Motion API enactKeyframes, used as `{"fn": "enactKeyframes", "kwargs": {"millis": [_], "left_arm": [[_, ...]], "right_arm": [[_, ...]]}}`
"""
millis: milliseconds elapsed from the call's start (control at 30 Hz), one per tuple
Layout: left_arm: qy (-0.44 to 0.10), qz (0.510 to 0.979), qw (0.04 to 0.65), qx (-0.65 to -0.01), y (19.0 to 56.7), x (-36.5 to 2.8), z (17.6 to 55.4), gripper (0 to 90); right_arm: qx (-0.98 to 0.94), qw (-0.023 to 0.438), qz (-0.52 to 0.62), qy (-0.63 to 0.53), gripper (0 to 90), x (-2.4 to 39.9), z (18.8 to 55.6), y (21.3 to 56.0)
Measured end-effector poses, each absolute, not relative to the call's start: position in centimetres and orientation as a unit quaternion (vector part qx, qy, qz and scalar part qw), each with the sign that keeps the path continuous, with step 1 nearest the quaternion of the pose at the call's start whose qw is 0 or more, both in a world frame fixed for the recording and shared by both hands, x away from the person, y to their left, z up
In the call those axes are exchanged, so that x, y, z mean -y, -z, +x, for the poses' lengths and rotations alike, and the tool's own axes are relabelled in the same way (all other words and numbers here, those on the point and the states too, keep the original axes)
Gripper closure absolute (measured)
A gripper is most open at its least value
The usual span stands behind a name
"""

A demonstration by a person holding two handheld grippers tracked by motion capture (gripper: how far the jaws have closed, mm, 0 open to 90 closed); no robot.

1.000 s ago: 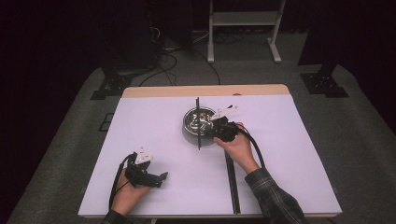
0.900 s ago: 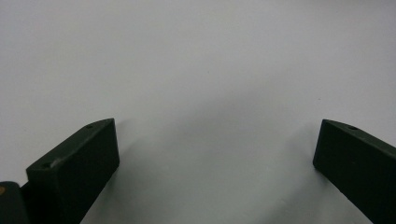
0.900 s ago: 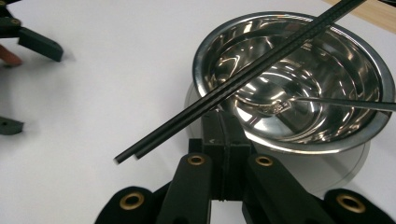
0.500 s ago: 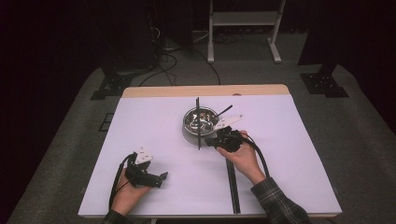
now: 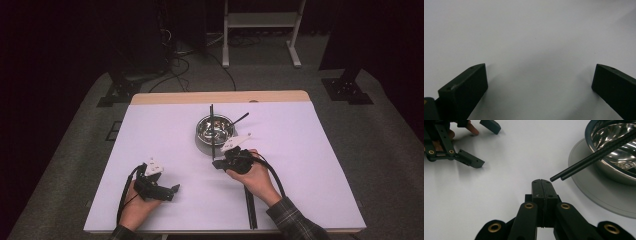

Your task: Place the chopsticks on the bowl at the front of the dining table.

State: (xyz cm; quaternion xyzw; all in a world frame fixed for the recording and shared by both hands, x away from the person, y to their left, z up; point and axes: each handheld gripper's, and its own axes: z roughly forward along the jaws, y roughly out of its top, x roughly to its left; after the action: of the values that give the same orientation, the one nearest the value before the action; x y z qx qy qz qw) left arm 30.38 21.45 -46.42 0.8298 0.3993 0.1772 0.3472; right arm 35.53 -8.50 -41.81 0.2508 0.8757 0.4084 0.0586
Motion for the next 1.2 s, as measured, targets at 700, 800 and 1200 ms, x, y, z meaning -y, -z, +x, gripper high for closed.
{"fn": "enactKeyframes", "kwargs": {"millis": [700, 800, 1200], "left_arm": [[-0.177, 0.830, 0.346, -0.399, 46.4, -21.5, 30.4, 0.0], [-0.177, 0.830, 0.346, -0.399, 46.4, -21.5, 30.4, 0.0], [-0.176, 0.830, 0.347, -0.399, 46.4, -21.5, 30.4, 0.0]], "right_arm": [[-0.871, 0.061, 0.264, -0.410, 89.8, 8.1, 37.0, 42.2], [-0.870, 0.059, 0.262, -0.413, 89.7, 8.3, 36.9, 42.1], [-0.865, 0.060, 0.264, -0.422, 76.9, 10.5, 36.1, 41.5]]}}
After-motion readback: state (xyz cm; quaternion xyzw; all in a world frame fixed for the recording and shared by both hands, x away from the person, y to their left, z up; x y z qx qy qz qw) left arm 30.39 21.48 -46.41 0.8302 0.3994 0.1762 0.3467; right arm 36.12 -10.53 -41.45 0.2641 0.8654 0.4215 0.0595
